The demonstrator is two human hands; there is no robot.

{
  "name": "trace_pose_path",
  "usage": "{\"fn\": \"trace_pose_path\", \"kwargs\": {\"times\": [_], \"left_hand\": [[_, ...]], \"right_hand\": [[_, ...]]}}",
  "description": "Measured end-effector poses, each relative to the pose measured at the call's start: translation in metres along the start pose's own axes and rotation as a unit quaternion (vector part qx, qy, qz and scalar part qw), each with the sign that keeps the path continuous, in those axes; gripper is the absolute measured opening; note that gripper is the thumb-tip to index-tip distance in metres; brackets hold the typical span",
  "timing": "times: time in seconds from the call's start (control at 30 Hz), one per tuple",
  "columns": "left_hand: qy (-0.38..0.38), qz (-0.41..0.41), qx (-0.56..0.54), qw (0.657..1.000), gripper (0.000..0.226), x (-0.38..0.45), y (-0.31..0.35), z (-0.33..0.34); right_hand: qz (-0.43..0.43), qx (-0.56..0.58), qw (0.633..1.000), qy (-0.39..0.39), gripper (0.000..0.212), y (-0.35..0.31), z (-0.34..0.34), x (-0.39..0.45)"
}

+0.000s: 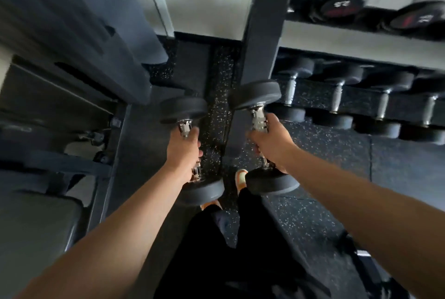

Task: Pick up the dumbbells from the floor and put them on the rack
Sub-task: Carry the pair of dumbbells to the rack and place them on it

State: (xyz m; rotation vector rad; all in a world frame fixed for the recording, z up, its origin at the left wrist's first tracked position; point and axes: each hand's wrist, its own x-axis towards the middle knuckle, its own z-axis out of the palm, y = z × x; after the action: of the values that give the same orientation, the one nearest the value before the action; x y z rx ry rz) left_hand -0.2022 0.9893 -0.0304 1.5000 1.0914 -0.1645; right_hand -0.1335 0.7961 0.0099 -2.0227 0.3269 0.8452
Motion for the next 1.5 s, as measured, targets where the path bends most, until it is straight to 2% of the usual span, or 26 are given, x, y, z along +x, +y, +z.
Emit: {"fn": "trace_pose_path", "kwargs": {"times": [0.23,0.37,0.63,0.83,1.03,1.13,1.23,1.37,1.5], "left_hand": [[-0.083,0.027,0.039,0.995,0.020,-0.062,0.028,0.100],[-0.117,0.039,0.063,0.990,0.021,-0.096,0.047,0.176],[-0.207,0.058,0.082,0.973,0.014,-0.165,0.091,0.348],[-0.226,0.063,0.093,0.968,0.015,-0.184,0.131,0.451],[-0.245,0.063,0.082,0.964,0.020,-0.170,0.177,0.553],[-0.254,0.057,0.072,0.963,0.022,-0.162,0.202,0.600],[-0.254,0.057,0.082,0.962,0.014,-0.157,0.223,0.638],[-0.248,0.047,0.083,0.964,0.011,-0.148,0.243,0.684],[-0.227,0.039,0.078,0.970,0.009,-0.141,0.260,0.729]], "right_hand": [[0.024,0.107,0.993,0.044,0.049,0.050,-0.108,-0.030],[0.024,0.142,0.987,0.072,0.045,0.083,-0.182,-0.034],[0.026,0.167,0.977,0.130,0.022,0.143,-0.357,-0.040],[0.035,0.185,0.966,0.177,0.030,0.156,-0.453,-0.021],[0.054,0.200,0.958,0.196,0.051,0.155,-0.531,0.028],[0.060,0.200,0.956,0.204,0.046,0.151,-0.568,0.055],[0.073,0.212,0.953,0.205,0.042,0.148,-0.606,0.079],[0.089,0.204,0.953,0.204,0.060,0.151,-0.652,0.106],[0.103,0.187,0.956,0.201,0.048,0.158,-0.700,0.139]]}}
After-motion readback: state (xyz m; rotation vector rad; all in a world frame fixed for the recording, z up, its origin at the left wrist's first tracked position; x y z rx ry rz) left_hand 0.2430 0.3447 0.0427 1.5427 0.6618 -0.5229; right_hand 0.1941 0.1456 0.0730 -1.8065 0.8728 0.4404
